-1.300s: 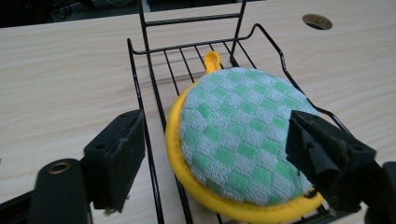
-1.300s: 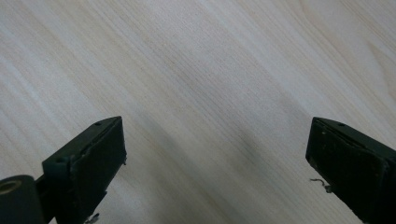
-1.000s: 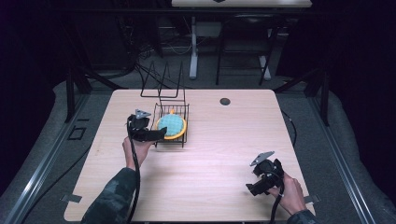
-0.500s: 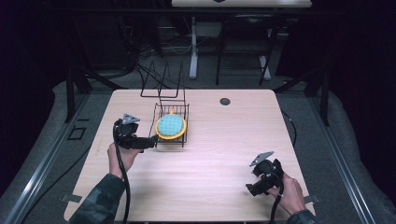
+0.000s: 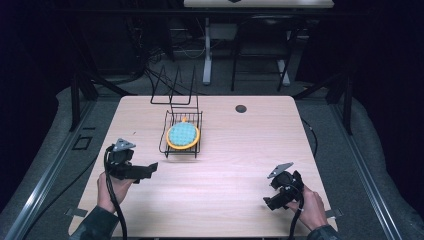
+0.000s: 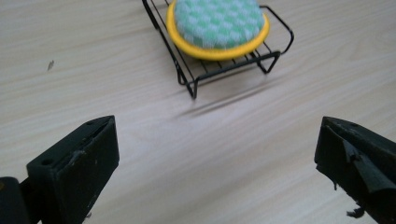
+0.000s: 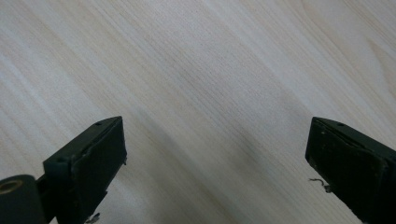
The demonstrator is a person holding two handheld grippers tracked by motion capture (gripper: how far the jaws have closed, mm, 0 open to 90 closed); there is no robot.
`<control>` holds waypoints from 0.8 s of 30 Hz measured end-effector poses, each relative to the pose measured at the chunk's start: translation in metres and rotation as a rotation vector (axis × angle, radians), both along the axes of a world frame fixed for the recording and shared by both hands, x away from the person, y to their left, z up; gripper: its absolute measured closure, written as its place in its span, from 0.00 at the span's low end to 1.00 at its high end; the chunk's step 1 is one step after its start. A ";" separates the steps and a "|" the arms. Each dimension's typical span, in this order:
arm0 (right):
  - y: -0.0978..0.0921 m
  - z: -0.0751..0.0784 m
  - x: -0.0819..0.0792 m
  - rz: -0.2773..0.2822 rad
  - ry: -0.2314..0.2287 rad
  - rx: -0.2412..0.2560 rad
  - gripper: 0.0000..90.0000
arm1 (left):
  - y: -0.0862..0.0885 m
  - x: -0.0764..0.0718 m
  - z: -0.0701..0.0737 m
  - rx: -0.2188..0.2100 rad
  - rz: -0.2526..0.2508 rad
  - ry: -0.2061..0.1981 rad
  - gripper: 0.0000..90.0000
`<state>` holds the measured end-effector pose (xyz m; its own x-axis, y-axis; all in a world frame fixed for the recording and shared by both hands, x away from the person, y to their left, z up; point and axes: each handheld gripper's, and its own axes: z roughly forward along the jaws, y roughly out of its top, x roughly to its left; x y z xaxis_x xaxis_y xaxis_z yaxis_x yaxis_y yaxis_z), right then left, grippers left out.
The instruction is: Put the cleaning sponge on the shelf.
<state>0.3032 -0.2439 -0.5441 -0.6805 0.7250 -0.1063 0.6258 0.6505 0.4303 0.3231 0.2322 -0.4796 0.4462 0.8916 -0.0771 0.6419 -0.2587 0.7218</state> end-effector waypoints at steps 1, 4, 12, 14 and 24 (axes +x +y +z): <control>0.000 0.000 0.000 -0.001 0.000 -0.003 0.05 | 0.002 -0.003 -0.002 0.005 -0.001 0.006 0.00; 0.002 0.000 -0.001 0.000 -0.006 -0.002 0.05 | 0.006 -0.012 -0.009 0.010 0.006 0.025 0.00; 0.001 0.000 0.000 0.000 0.001 -0.012 0.05 | 0.018 -0.029 -0.035 0.035 0.020 0.072 0.00; 0.001 -0.001 0.000 0.001 0.002 -0.008 0.05 | 0.020 -0.032 -0.041 0.042 0.011 0.087 0.00; -0.001 -0.002 0.000 0.002 0.009 -0.009 0.05 | 0.021 -0.030 -0.057 0.075 -0.010 0.129 0.00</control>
